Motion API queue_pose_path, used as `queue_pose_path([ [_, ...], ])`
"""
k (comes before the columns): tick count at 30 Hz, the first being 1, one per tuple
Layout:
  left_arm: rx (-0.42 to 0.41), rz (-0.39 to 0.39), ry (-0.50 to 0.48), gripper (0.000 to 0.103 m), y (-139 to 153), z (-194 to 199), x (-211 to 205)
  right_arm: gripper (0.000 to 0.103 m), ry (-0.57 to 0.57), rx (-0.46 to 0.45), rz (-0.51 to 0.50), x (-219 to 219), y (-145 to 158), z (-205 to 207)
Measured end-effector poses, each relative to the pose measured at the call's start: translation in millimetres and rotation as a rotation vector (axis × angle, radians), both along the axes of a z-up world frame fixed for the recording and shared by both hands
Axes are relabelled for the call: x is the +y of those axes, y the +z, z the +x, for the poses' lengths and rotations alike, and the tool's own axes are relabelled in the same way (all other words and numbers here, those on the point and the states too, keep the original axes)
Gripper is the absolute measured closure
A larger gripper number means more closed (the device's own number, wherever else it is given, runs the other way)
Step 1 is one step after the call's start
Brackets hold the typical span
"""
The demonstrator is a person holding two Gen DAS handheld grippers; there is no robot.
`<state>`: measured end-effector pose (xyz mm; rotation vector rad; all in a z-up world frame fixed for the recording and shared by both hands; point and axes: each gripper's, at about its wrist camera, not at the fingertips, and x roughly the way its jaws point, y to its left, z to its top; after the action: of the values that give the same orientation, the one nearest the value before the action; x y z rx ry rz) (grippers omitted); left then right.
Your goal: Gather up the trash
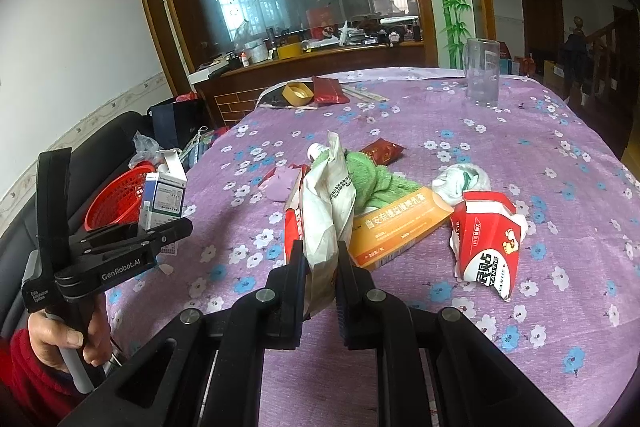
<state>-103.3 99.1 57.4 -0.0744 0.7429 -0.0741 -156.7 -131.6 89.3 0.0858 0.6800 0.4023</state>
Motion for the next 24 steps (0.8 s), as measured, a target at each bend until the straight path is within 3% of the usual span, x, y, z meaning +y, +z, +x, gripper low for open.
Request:
queue_pose_path([
  [24, 0.008, 0.028, 0.017, 0.070, 15.4, 2.5, -7.9, 0.089, 0.024, 0.001, 0.073, -18.6, -3.0, 21.4],
])
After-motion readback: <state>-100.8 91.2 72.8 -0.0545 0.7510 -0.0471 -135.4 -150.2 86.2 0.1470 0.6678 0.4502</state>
